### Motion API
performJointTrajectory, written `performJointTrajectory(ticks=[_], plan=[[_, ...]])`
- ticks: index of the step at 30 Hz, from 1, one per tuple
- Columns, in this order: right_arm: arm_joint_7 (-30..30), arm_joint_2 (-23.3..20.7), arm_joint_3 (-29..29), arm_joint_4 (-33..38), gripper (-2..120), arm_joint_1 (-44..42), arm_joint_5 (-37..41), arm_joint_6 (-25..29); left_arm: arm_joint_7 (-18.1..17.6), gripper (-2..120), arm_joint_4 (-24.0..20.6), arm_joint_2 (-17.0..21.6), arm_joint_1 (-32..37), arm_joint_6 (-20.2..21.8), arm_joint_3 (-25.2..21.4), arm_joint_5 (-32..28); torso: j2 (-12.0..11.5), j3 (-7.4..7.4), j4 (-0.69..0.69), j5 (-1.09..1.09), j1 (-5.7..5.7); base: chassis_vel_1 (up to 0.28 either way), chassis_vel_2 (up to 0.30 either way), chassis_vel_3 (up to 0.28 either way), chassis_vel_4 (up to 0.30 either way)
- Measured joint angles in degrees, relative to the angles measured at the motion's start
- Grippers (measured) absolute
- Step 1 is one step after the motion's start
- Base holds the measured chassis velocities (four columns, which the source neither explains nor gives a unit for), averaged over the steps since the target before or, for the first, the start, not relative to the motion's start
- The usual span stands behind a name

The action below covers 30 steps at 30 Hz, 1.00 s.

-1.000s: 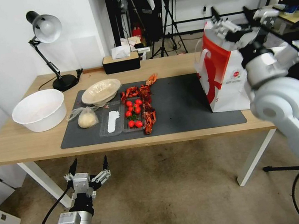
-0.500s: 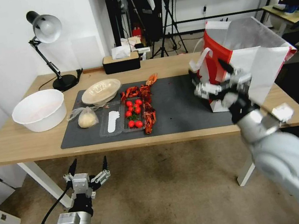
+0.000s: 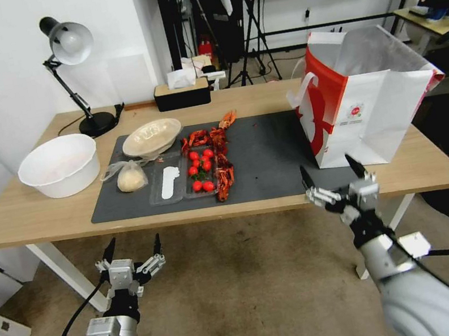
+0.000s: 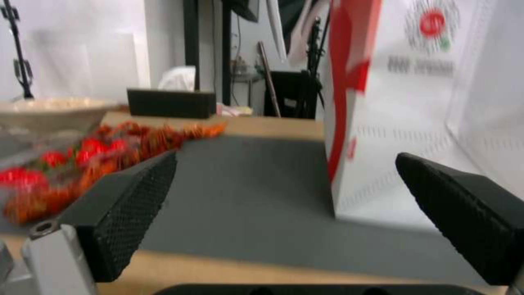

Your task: Pick up the trash from the table and place it into the takeout bag.

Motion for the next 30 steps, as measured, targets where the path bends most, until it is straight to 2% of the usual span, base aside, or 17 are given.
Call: performJointTrajectory(ticks=[3,10,24,28,30], plan=[[0.2,1.5,-0.9,-2.5,100,-1.3,-1.7,2.1,0.0,100,0.2,0.0,-0.3,0.0,0.0,0.0,0.0,0.0,0.0,0.01,0.01,0.0,0.0,0.0,0.0],[0.4,2.3,-1.4,-5.5,100,-1.3,-1.9,3.3,0.0,100,0.5,0.0,-0.5,0.1,0.1,0.0,0.0,0.0,0.01,0.01,0.0,0.0,0.0,0.0,0.0],[0.5,2.6,-1.5,-5.9,100,-0.1,-1.5,3.2,0.0,100,0.7,0.5,-1.6,0.1,0.0,0.0,0.0,0.0,0.01,0.0,0.01,0.0,0.0,0.0,0.0],[0.5,2.8,-1.5,-5.8,100,0.1,-1.5,3.1,0.0,100,0.6,1.3,-2.6,0.1,0.0,-0.8,0.0,0.0,0.01,0.0,0.01,0.0,0.0,0.0,0.0],[0.4,3.0,-1.5,-5.5,100,0.3,-1.5,2.8,0.1,100,1.0,3.5,-5.4,0.2,0.4,-3.3,0.0,0.0,0.01,0.01,0.02,0.0,0.0,0.0,0.0]])
